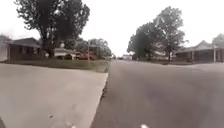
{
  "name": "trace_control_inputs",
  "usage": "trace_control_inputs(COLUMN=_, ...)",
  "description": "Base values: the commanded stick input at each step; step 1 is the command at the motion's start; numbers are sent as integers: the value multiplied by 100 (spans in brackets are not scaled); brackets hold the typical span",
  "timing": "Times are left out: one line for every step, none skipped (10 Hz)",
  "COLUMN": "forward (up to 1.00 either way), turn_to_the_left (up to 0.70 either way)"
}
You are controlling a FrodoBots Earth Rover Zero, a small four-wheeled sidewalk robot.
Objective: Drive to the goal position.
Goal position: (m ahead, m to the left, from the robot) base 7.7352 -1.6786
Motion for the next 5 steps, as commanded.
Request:
trace_control_inputs(forward=100, turn_to_the_left=0)
trace_control_inputs(forward=100, turn_to_the_left=0)
trace_control_inputs(forward=100, turn_to_the_left=0)
trace_control_inputs(forward=100, turn_to_the_left=0)
trace_control_inputs(forward=100, turn_to_the_left=0)
